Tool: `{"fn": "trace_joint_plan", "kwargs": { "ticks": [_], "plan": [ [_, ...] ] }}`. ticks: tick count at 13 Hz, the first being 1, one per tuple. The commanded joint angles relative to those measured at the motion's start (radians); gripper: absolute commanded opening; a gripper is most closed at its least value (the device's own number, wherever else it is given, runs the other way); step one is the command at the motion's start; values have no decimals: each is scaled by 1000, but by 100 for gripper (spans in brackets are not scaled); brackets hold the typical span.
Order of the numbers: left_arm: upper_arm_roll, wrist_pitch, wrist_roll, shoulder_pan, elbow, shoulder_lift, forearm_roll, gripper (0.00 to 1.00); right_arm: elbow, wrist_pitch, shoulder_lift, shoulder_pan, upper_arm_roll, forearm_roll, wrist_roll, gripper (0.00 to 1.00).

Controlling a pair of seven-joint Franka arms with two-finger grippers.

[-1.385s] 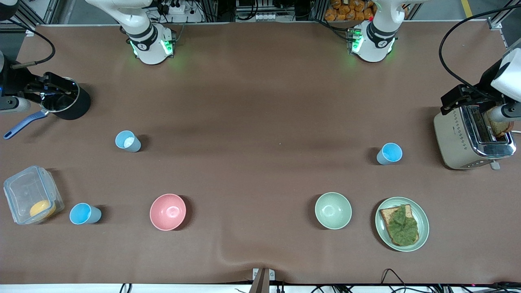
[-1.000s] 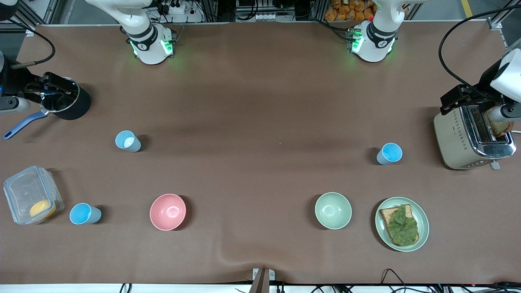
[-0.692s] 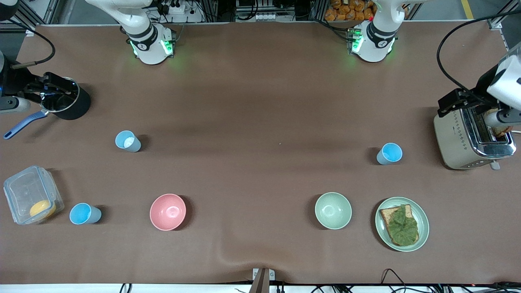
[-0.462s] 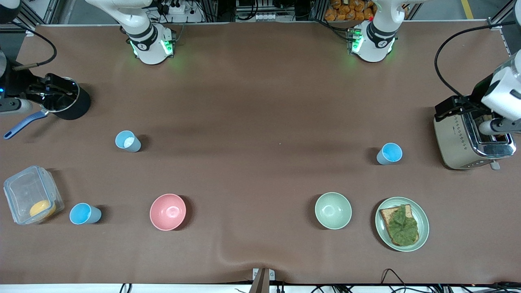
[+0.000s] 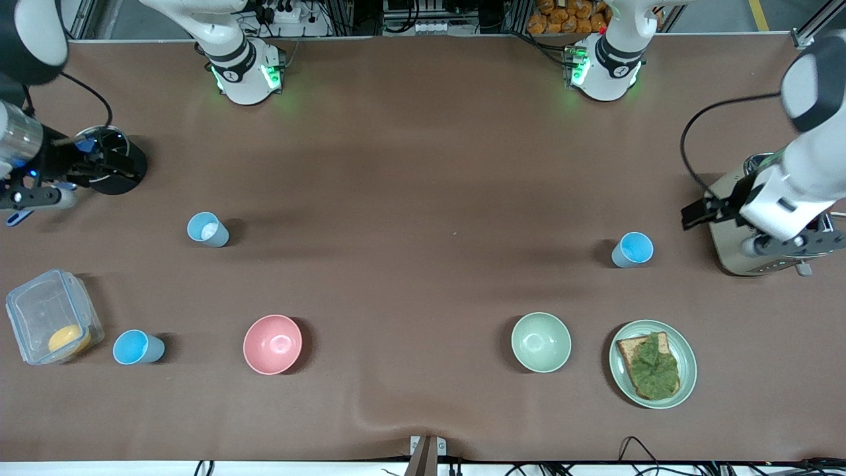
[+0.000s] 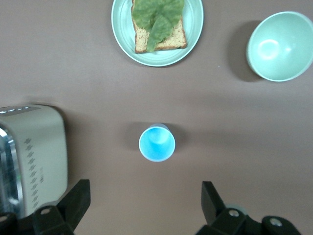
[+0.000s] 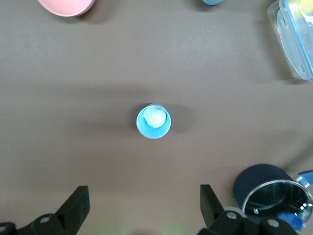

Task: Stack blue cups with both arms
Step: 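Reach the right gripper to a blue cup while the left gripper reaches another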

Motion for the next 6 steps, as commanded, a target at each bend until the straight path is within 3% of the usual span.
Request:
{"fn": "trace_joint_plan", "kwargs": {
  "ticks": [1,3,6],
  "plan": [
    [-2,186,28,30,-175,-24,21,100,-148,126,-38,-28,10,5,2,100],
    [-4,325,29,53,-247,35,26,100,-267,270,-38,-34,10,3,2,100],
    [-4,364,29,66,-269,112,28,100,-302,354,5,-35,9,-10,2,100]
  ]
}}
